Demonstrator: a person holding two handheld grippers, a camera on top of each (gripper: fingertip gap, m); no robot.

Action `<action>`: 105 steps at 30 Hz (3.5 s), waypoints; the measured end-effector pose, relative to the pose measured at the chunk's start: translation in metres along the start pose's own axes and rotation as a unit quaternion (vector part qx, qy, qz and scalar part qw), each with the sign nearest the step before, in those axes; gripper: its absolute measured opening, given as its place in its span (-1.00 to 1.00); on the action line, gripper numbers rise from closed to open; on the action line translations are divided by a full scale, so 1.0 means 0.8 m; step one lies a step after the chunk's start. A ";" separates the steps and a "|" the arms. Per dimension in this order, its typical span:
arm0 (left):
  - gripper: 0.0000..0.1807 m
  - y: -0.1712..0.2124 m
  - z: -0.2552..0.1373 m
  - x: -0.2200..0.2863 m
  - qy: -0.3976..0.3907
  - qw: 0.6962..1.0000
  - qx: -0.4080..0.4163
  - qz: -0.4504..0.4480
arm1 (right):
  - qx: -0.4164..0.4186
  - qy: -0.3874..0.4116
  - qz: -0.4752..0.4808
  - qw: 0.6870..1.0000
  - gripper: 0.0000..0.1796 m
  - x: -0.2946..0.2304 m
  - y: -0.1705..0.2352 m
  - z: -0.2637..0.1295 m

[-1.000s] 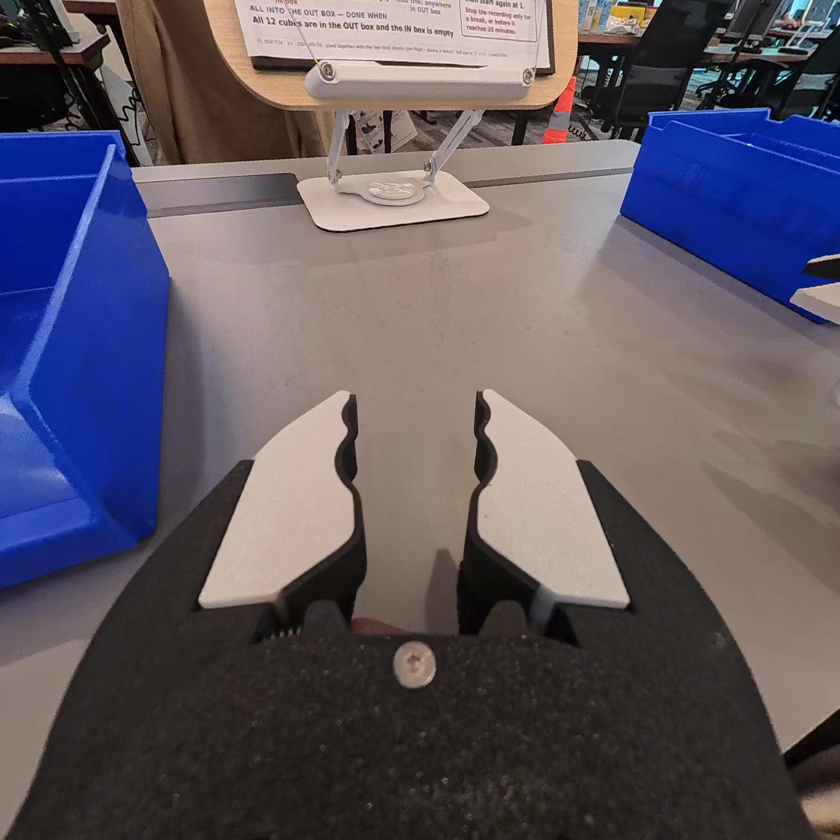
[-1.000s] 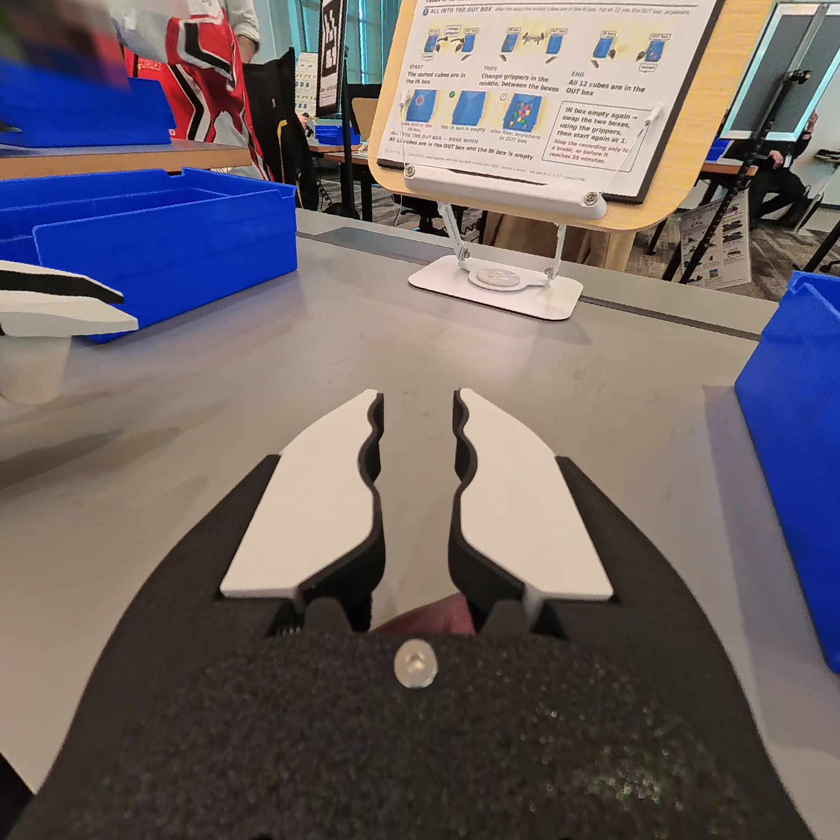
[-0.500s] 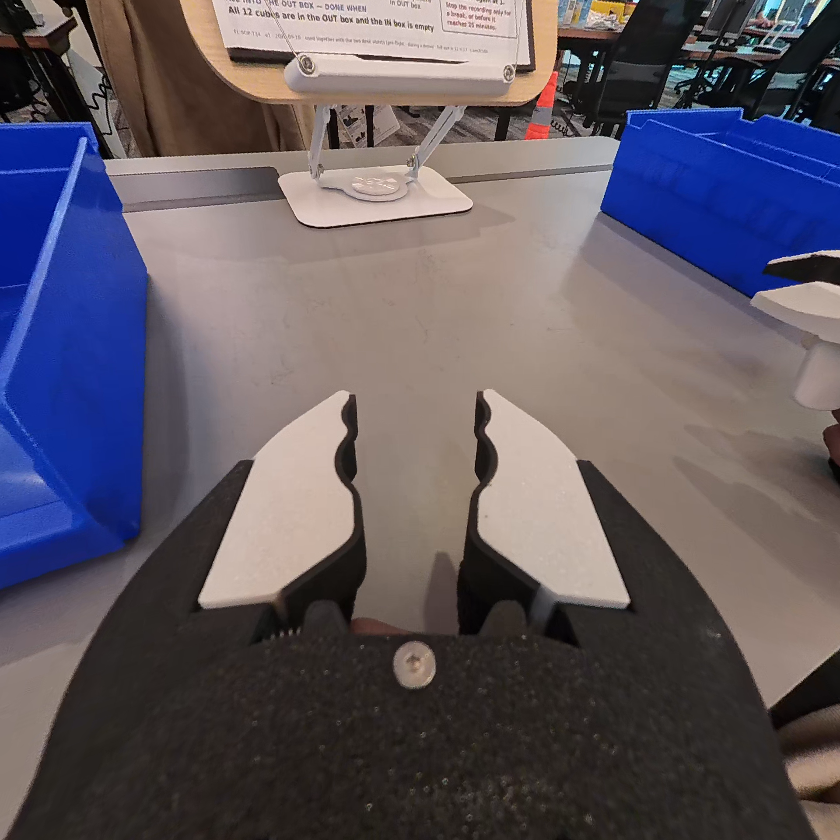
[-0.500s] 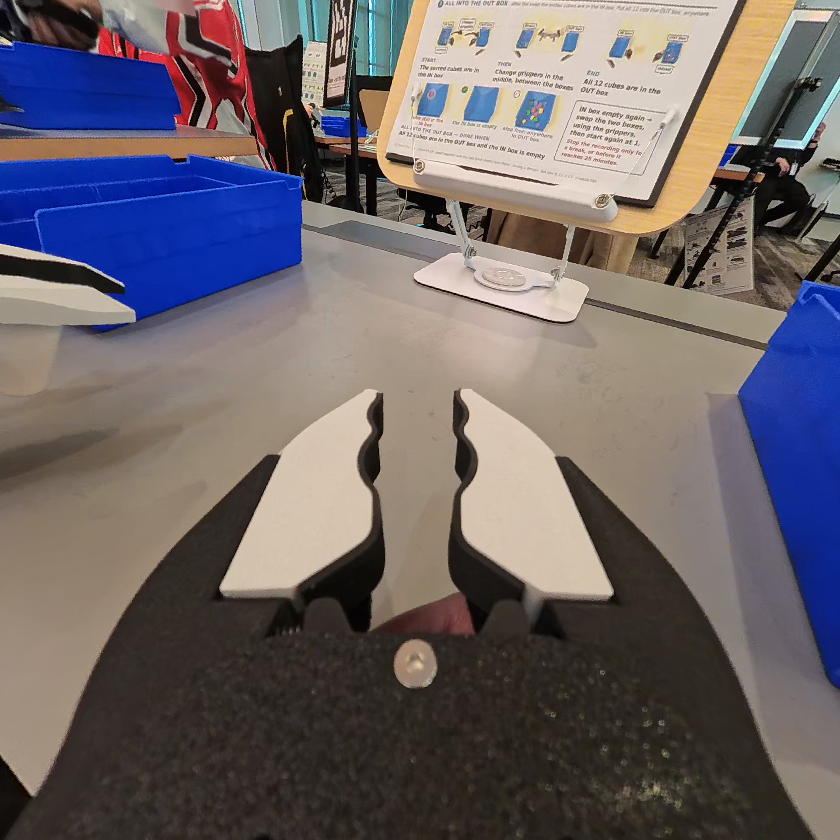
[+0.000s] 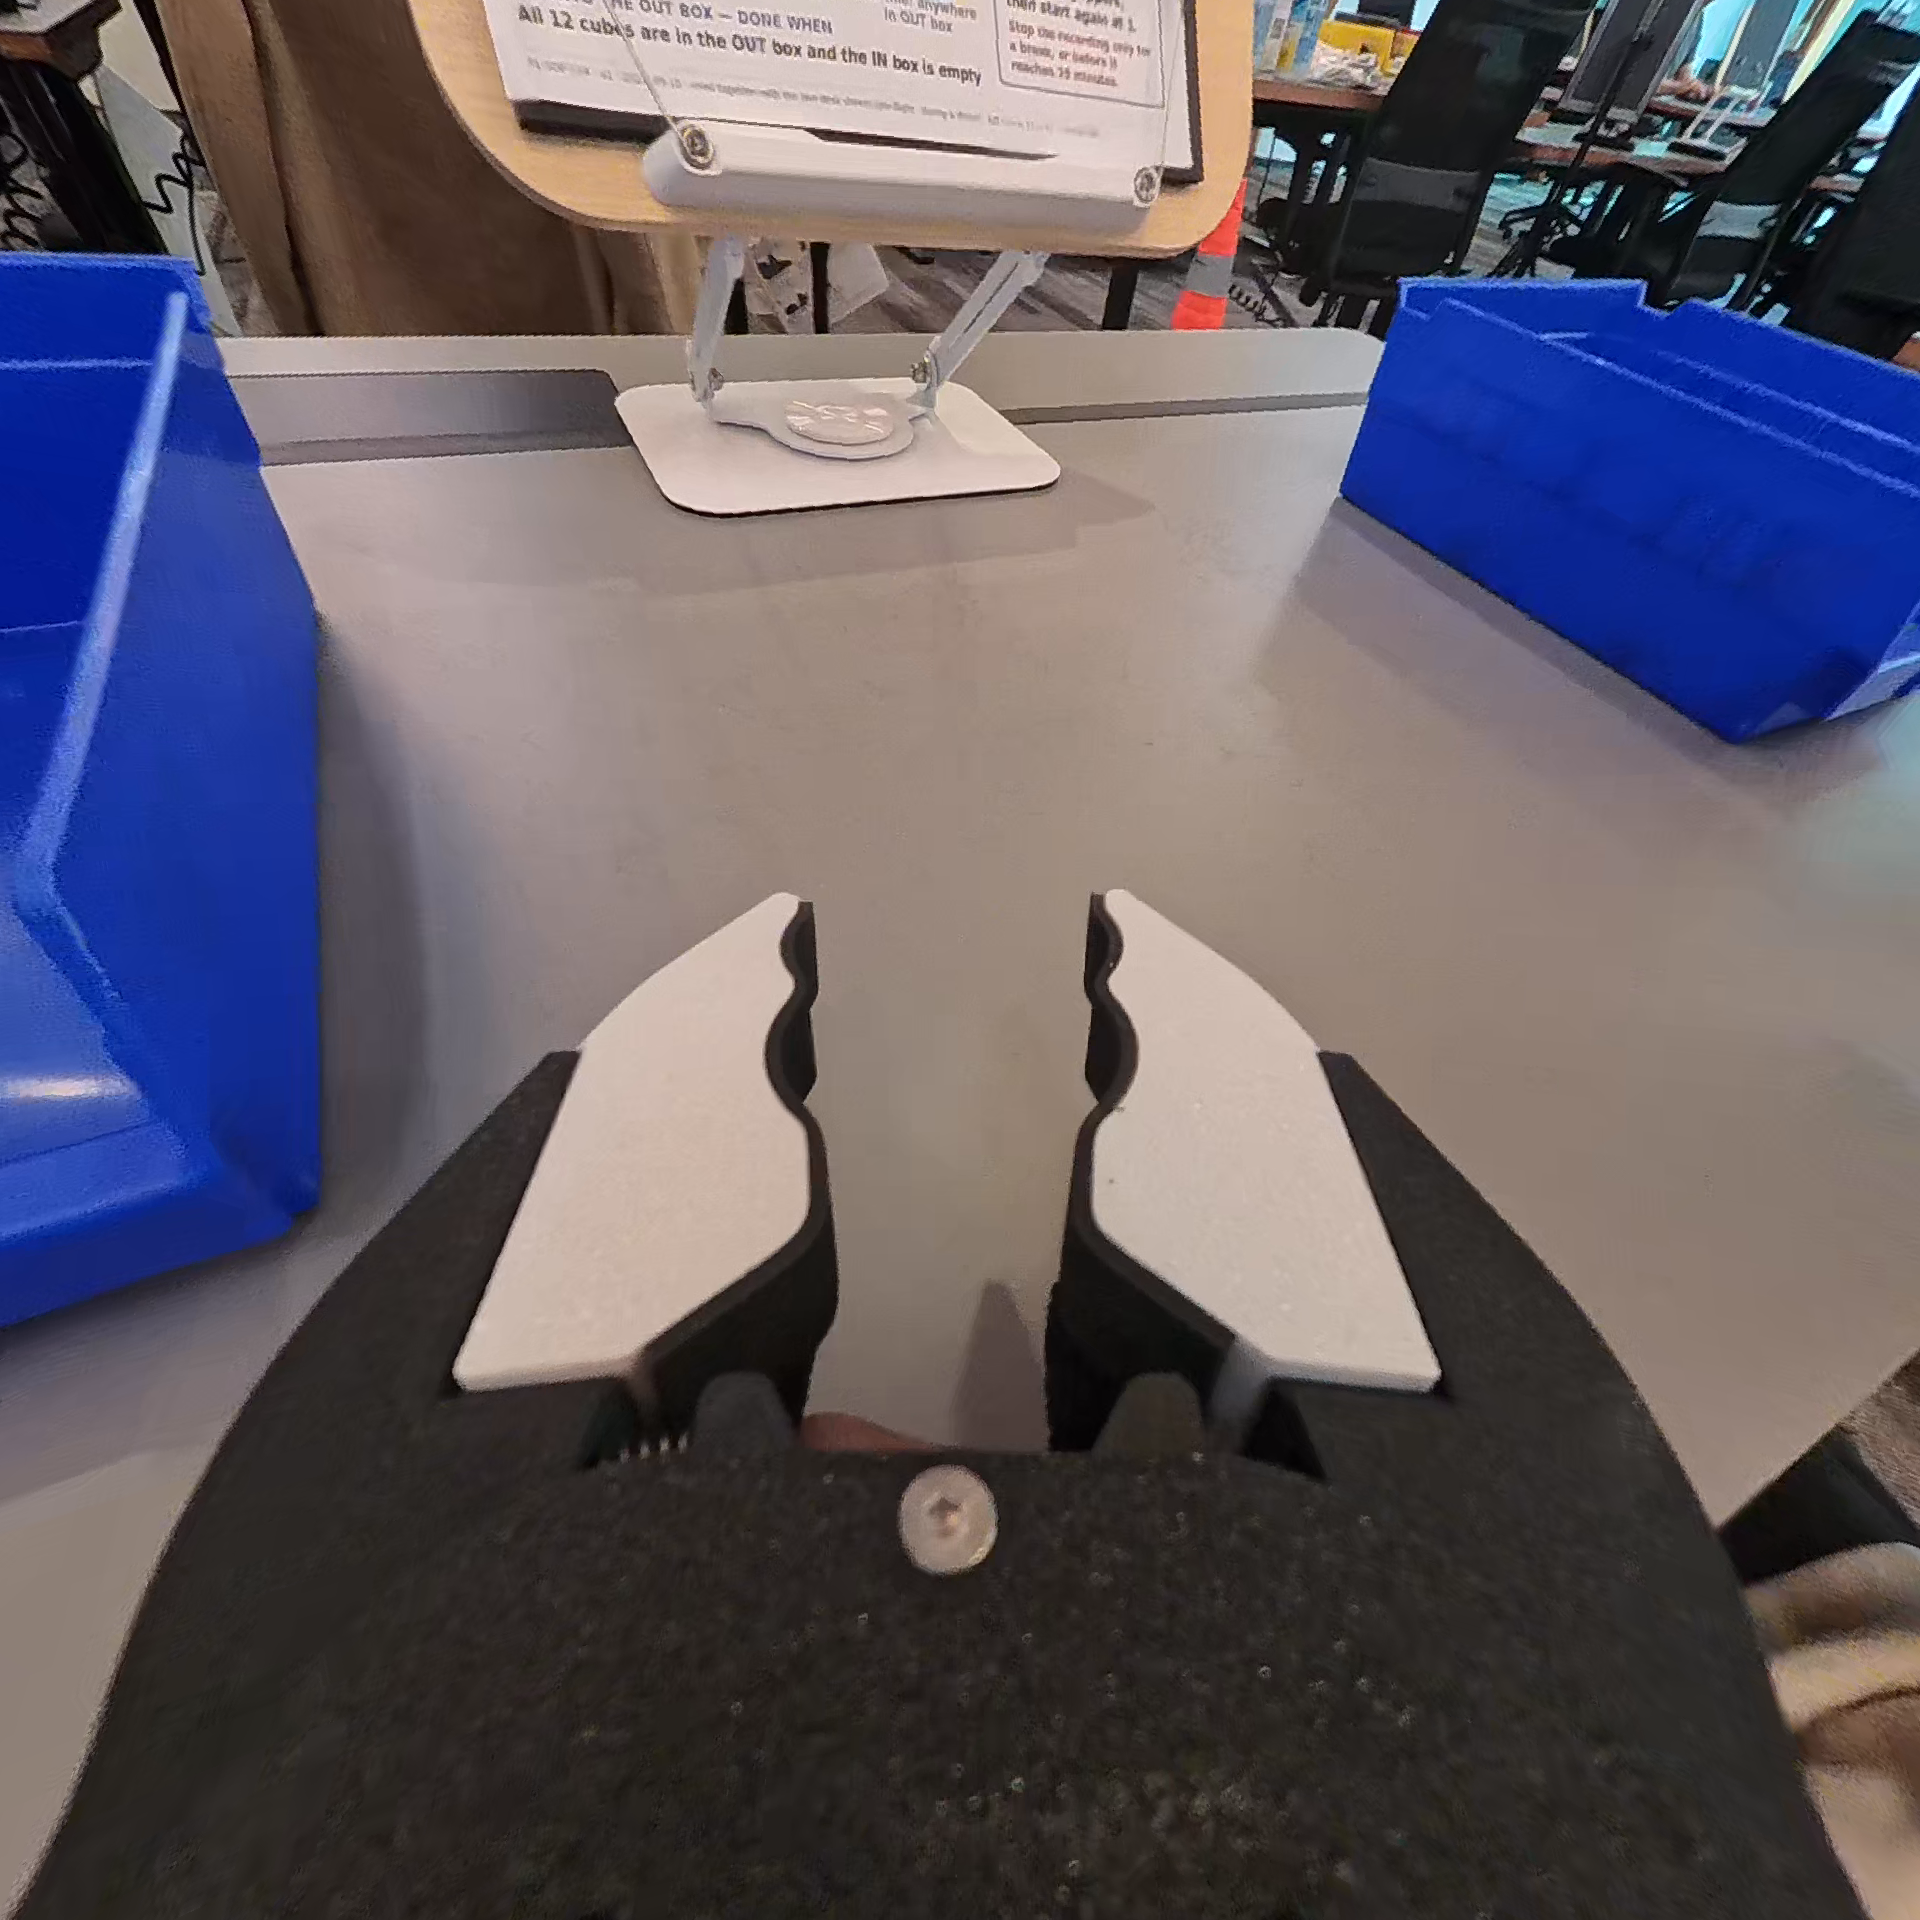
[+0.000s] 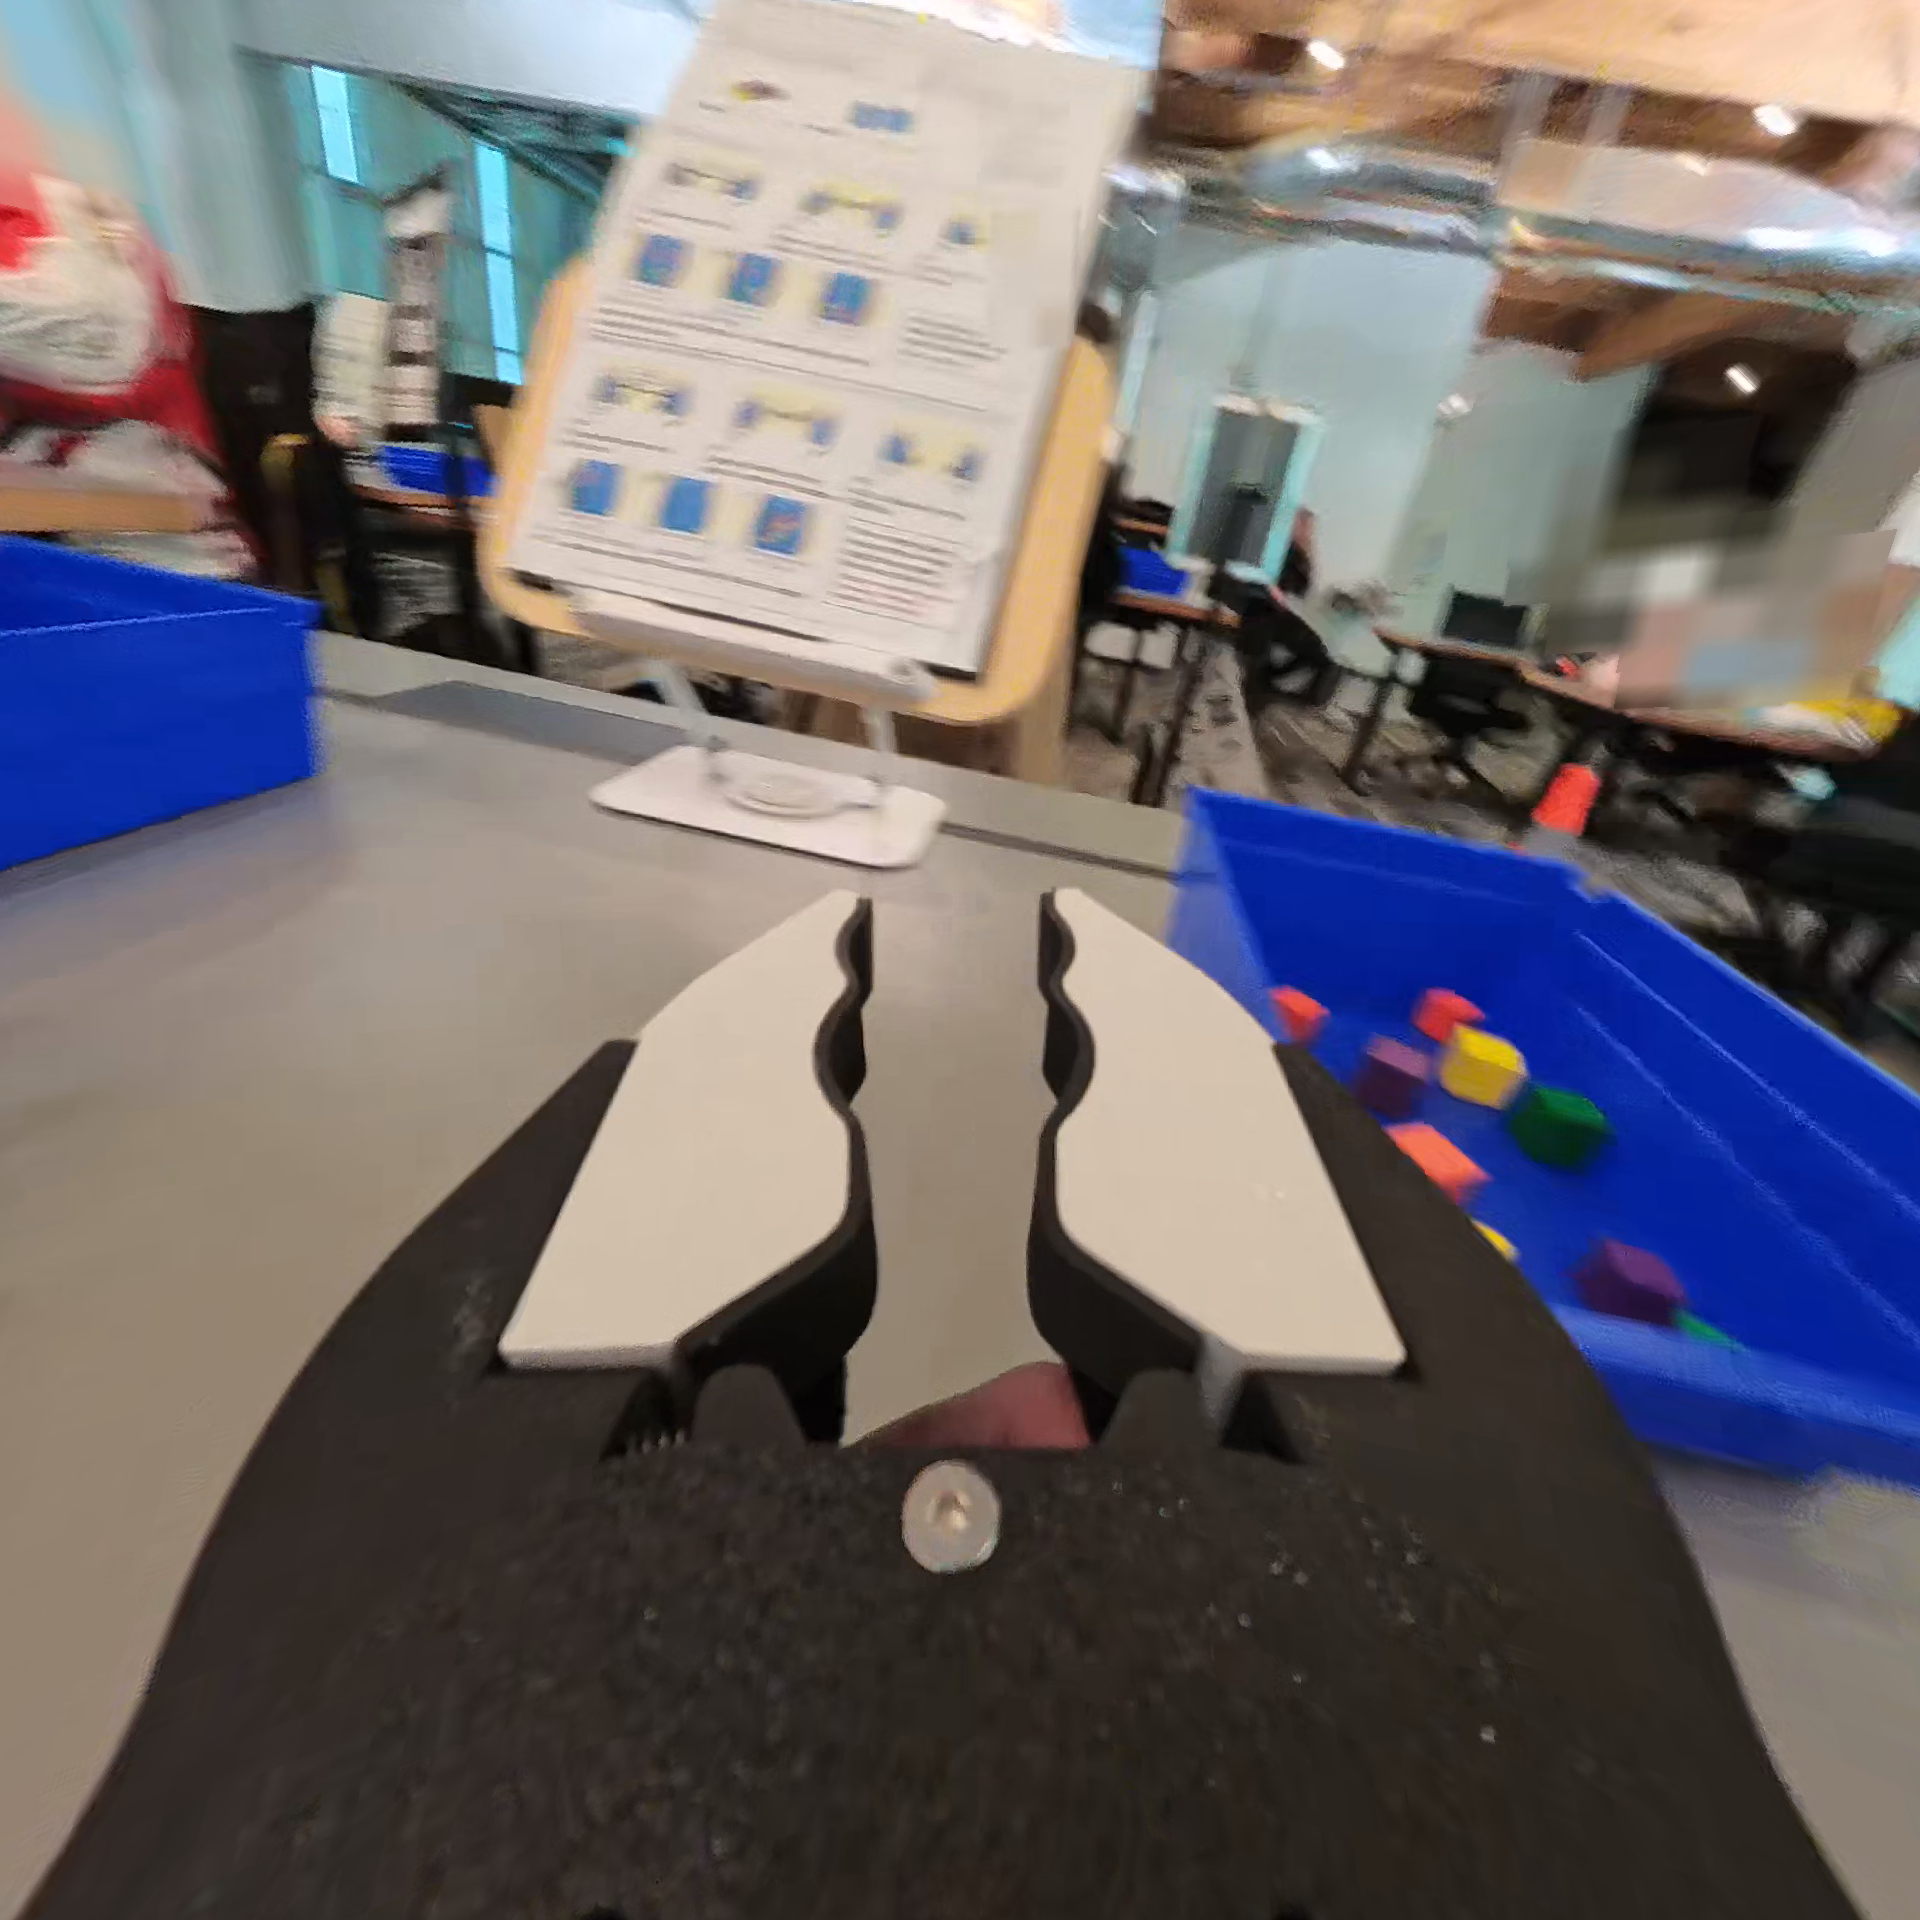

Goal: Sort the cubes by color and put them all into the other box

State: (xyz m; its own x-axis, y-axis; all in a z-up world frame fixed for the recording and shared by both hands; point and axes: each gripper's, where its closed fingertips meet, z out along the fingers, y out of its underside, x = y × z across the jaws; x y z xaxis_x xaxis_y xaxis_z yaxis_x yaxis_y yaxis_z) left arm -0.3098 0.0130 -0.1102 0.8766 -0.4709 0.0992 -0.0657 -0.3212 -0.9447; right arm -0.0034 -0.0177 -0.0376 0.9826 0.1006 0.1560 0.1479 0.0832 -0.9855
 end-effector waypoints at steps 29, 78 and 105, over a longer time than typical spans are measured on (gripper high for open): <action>-0.45 0.017 0.066 0.080 0.066 0.995 -0.070 0.003 | -0.147 -0.083 0.211 0.963 -0.40 0.031 0.075 0.020; -0.96 -0.014 0.031 0.033 -0.137 0.990 -0.020 0.033 | -0.175 0.017 0.190 0.966 -0.96 -0.103 0.079 0.034; -0.25 0.040 -0.157 -0.347 -0.297 0.946 -0.073 -0.102 | -0.150 -0.143 0.076 0.975 -0.59 -0.198 0.054 0.026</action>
State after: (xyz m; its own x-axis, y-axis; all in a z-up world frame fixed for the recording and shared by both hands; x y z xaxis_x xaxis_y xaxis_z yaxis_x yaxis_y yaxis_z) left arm -0.6151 0.0308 -0.1285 0.9885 0.1453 0.0409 0.1073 -0.4855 -0.8676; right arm -0.1546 -0.0095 -0.1038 0.9307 0.3650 -0.0229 0.0715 -0.2430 -0.9674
